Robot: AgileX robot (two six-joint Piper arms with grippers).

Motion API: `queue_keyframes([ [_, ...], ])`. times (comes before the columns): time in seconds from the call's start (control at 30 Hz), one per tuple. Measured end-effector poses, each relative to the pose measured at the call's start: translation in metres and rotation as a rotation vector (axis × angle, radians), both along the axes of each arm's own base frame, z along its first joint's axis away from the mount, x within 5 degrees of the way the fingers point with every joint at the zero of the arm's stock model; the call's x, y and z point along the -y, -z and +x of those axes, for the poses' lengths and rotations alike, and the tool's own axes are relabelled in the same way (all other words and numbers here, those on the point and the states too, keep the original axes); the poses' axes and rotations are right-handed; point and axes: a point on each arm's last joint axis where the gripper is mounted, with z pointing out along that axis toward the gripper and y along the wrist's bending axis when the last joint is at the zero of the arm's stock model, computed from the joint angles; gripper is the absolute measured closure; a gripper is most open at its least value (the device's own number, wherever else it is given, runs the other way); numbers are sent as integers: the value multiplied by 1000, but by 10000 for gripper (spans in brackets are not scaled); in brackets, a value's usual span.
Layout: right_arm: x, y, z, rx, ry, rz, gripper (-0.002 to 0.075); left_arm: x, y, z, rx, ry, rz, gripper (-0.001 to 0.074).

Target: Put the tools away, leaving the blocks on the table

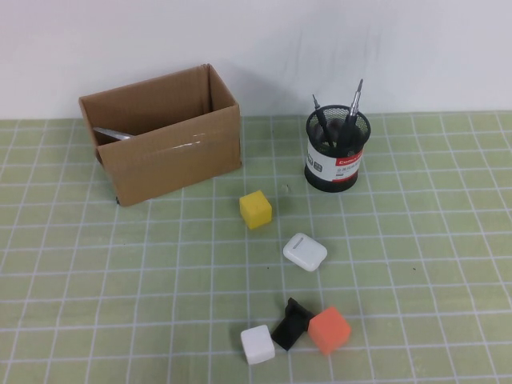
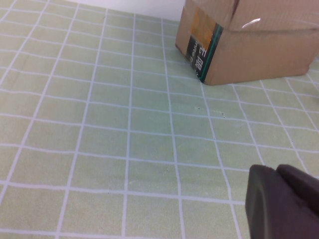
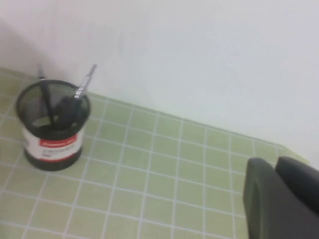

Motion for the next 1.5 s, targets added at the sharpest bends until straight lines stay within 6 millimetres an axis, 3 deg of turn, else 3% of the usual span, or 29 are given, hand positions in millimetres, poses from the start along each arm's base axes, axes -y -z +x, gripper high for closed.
queue_keyframes([
  [0.17, 25, 5, -27, -11, 97, 236, 732, 0, 0, 0, 0, 0, 0, 739],
  [0.4, 38, 47, -72, -15, 102, 315, 732, 0, 0, 0, 0, 0, 0, 739],
  [0.6, 35, 80, -71, -7, 78, 398, 732, 0, 0, 0, 0, 0, 0, 739],
  [0.73, 37, 92, -71, 42, 59, 295, 732, 0, 0, 0, 0, 0, 0, 739],
  [1.0, 39, 111, -98, 212, 38, 189, 732, 0, 0, 0, 0, 0, 0, 739],
  [1.5, 43, 193, -123, 184, 97, 206, 732, 0, 0, 0, 0, 0, 0, 739],
])
